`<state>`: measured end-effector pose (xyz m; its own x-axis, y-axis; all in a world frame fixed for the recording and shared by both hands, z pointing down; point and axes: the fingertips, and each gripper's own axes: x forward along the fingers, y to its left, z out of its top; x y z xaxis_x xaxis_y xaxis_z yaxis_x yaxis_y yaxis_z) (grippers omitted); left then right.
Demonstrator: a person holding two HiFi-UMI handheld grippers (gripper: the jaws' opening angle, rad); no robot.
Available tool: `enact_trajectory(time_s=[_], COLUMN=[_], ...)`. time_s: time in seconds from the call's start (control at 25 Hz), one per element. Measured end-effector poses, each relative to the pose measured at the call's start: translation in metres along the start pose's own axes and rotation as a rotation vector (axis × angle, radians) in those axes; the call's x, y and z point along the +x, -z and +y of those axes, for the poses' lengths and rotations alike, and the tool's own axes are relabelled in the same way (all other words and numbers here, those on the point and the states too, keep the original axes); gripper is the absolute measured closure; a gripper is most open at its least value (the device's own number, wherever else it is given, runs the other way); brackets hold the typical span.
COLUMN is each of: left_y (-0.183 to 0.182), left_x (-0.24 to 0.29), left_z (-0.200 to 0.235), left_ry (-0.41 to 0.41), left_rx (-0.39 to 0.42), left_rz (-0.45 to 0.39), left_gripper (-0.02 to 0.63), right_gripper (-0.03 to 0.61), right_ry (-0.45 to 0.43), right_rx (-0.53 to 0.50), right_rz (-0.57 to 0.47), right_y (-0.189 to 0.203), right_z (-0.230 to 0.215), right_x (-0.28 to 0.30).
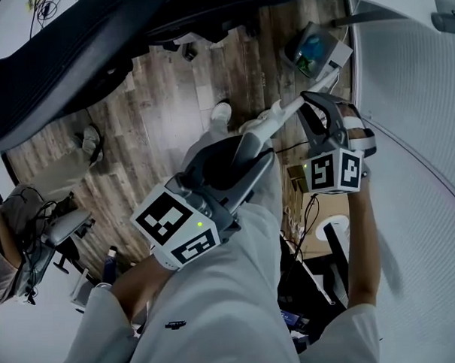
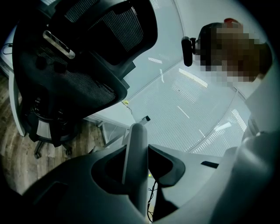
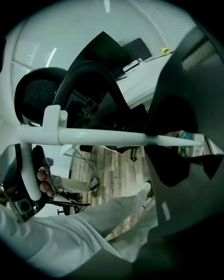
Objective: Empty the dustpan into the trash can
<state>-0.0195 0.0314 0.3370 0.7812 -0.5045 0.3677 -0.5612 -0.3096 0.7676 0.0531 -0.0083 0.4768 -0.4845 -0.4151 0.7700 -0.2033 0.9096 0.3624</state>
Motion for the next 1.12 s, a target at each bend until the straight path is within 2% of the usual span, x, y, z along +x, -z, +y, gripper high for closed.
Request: enact_trajectory(time_s=[0.52, 1.12], left_y=[-0.005, -0.003], left_x=[-0.011, -0.03], left_z=[-0.002, -0.01], left_ry=[0.015, 0.028], left_rx=[0.009, -0.024], left_rz=[-0.026, -0.08], left_gripper=[0.503, 0.502], right_gripper=[0.491, 0.491], right_ry=[0.004, -0.012], right_rx=[-0.025, -0.102], right_rz=[0.01, 0.041], right_y=[-0.01, -0.021], right_z=[-0.003, -0.001], right_x=[-0.008, -0.03])
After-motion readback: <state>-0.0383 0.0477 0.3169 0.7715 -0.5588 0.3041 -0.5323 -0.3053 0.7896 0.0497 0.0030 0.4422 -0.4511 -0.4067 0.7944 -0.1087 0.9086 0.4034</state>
